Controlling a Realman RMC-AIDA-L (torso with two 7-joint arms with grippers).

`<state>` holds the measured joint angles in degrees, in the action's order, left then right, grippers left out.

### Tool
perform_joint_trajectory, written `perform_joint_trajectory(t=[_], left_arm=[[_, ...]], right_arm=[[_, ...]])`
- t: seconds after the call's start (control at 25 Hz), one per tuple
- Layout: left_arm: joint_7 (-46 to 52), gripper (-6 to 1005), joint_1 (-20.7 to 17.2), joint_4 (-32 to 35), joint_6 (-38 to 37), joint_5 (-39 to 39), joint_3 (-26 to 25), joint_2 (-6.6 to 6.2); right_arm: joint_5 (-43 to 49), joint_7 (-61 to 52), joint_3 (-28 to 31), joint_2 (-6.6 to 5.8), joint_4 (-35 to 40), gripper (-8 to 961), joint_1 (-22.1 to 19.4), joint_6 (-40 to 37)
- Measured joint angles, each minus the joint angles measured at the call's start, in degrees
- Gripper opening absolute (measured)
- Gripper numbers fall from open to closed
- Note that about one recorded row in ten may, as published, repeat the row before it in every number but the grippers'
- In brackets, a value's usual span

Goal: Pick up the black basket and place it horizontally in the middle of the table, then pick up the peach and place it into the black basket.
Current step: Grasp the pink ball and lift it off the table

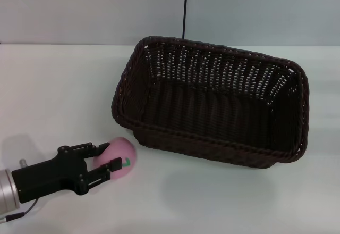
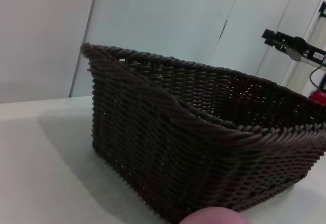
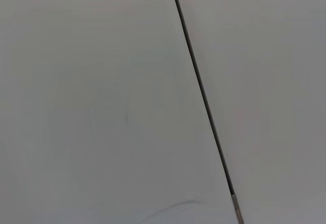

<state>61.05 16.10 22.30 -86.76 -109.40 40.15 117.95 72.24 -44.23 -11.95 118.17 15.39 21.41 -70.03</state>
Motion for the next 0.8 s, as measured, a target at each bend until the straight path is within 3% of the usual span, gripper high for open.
perform_joint_trajectory(t=[0.36, 0.52, 0.6, 0.64, 0.68, 0.8], left_arm=[[-0.64, 354, 0.32, 0.12, -1.42, 0.03, -0.4, -0.01], [-0.33, 296, 0.25, 0.58, -4.54, 0.29, -2.36, -0.52], [0.07, 274, -0.05, 1.16, -10.56, 0.55, -7.22, -2.56], [0.07, 267, -0.05, 1.16, -10.56, 0.55, -7.22, -2.56], [0.56, 260, -0.17, 1.31, -13.5, 0.55, -9.83, -3.77], [0.56, 238, -0.17, 1.31, -13.5, 0.55, -9.83, -3.77]], right_arm=[[0.0, 0.02, 0.0, 0.05, -0.06, 505, -0.35, 0.0], [0.0, 0.02, 0.0, 0.04, -0.1, 505, -0.42, 0.0], [0.0, 0.02, 0.0, 0.04, -0.1, 506, -0.42, -0.02], [0.0, 0.02, 0.0, 0.04, -0.1, 506, -0.41, -0.03], [0.0, 0.02, 0.0, 0.04, -0.1, 506, -0.41, -0.05], [0.0, 0.02, 0.0, 0.04, -0.11, 506, -0.41, -0.07]])
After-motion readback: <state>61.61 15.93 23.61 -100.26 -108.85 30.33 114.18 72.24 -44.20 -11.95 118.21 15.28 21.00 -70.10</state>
